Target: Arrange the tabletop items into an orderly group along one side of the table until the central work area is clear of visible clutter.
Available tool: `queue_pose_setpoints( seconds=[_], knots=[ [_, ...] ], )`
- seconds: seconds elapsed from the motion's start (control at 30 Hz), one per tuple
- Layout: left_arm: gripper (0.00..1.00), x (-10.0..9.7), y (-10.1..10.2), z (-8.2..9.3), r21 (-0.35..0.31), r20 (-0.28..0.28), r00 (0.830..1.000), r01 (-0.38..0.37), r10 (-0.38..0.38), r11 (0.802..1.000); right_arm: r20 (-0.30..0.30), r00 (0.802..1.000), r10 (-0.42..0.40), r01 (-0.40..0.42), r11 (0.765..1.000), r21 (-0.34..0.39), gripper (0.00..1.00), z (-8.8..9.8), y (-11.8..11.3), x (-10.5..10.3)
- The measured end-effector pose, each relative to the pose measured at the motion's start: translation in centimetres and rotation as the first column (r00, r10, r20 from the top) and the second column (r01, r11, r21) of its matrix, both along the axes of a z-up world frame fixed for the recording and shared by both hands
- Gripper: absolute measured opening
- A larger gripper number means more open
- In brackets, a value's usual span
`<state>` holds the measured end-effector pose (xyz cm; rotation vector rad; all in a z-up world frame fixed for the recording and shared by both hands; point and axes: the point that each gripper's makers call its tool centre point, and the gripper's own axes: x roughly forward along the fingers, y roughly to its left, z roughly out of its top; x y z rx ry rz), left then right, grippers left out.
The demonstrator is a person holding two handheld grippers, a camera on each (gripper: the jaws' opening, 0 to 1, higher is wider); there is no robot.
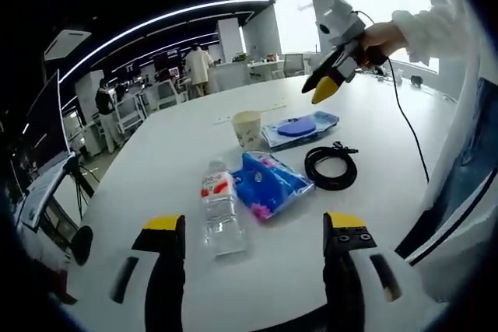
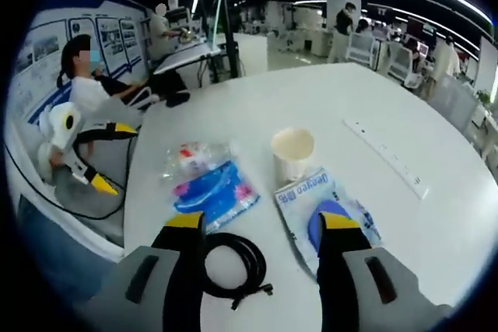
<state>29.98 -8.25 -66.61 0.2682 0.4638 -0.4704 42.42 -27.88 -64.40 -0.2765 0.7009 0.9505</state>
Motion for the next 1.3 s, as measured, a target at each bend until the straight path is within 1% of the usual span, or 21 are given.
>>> queue_pose_setpoints(
  seconds=[0.23,0.3,0.33,0.37,0.5,0.6,0.73,0.9,1.1,1.2,1.3],
  knots=[
    [0.73,-0.1,0.1,-0.4,0.004,-0.019,1.000,-0.007,0.007,1.000,-0.012,0.997,-0.074,0.075,0.995,0.060,0.55,0.4,-1.9,-1.7],
    [0.73,-0.1,0.0,-0.4,0.007,-0.024,1.000,-0.005,0.005,1.000,-0.023,0.993,-0.116,0.117,0.989,0.089,0.55,0.5,-2.4,-2.2],
    [0.73,-0.2,0.0,-0.4,0.007,-0.026,1.000,-0.004,0.005,1.000,-0.032,0.988,-0.150,0.152,0.982,0.116,0.55,0.6,-2.6,-2.5],
    [0.73,-0.2,0.0,-0.5,0.009,-0.028,1.000,-0.004,0.004,1.000,-0.037,0.987,-0.158,0.162,0.978,0.129,0.55,0.5,-2.7,-2.8],
    [0.73,-0.2,0.1,-0.8,0.013,-0.042,0.999,-0.004,0.005,1.000,-0.065,0.980,-0.191,0.198,0.970,0.143,0.55,-0.4,-3.6,-4.2],
    [0.73,-0.3,0.0,-0.9,0.016,-0.049,0.999,0.002,-0.001,1.000,-0.091,0.966,-0.241,0.254,0.951,0.176,0.56,-0.5,-4.3,-4.7],
    [0.73,-0.4,-0.2,-1.0,0.023,-0.056,0.998,0.010,-0.008,1.000,-0.099,0.958,-0.271,0.285,0.941,0.182,0.56,-0.7,-5.6,-5.8],
    [0.72,-0.4,-0.1,-1.1,0.029,-0.065,0.998,0.002,0.000,1.000,-0.109,0.937,-0.333,0.349,0.915,0.204,0.57,-0.7,-7.3,-6.9],
    [0.72,-0.4,0.2,-1.4,0.030,-0.079,0.997,-0.011,0.014,0.999,-0.138,0.912,-0.387,0.409,0.887,0.213,0.59,-1.4,-9.0,-8.1],
    [0.72,-0.4,0.1,-1.6,0.036,-0.087,0.996,-0.010,0.013,0.999,-0.146,0.906,-0.396,0.420,0.882,0.213,0.60,-1.7,-9.4,-8.4],
    [0.71,-0.6,-0.2,-1.6,0.047,-0.093,0.996,-0.005,0.010,0.999,-0.139,0.906,-0.400,0.421,0.885,0.196,0.62,-2.0,-9.9,-8.6]
  ],
)
